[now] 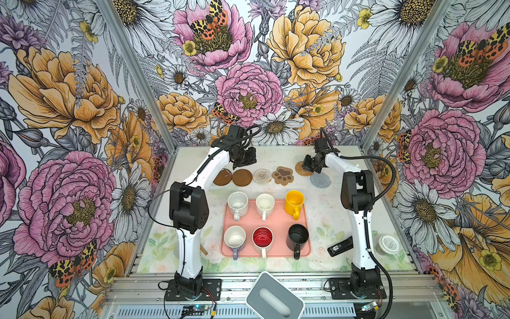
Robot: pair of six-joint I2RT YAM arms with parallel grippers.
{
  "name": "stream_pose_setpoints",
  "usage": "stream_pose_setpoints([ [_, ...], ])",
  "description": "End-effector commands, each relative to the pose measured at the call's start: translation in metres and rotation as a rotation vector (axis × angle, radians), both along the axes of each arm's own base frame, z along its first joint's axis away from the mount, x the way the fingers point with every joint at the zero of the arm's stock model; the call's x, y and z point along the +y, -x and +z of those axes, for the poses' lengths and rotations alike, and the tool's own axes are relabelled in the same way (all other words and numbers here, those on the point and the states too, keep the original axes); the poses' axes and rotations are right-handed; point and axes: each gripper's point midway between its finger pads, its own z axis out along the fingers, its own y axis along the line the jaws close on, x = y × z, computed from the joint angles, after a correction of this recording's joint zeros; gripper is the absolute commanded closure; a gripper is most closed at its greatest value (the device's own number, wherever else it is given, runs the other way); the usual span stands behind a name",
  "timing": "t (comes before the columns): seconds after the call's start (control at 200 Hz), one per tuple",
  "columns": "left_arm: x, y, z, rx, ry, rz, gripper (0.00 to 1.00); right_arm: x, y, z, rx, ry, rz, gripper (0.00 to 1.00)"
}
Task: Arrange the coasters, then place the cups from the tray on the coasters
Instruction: 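Slide the rattan coaster with the right gripper toward the paw-print coaster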
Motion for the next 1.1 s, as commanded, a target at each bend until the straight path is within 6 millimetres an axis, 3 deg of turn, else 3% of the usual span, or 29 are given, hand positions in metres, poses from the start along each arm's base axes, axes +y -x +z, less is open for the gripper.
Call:
stream_pose_setpoints([
  [0.0,0.008,0.001,0.014,-0.034,-0.01,0.031,1.0,-0.011,0.022,-0.022,0.087,0.032,0.01,1.0],
  [0.135,0.011,0.003,0.013,-0.034,-0.016,0.038,1.0,-0.016,0.034,-0.023,0.111,0.024,0.011,0.99],
  [0.395,0.012,0.007,0.011,-0.034,0.001,0.046,1.0,-0.023,0.049,-0.007,0.107,0.033,0.022,0.99],
  [0.751,0.014,0.013,0.007,-0.04,0.017,0.05,1.0,-0.008,0.075,-0.011,0.146,0.011,0.08,0.99],
  [1.096,0.015,0.017,0.003,-0.035,0.026,0.048,1.0,0.004,0.08,-0.011,0.151,0.001,0.109,0.98],
])
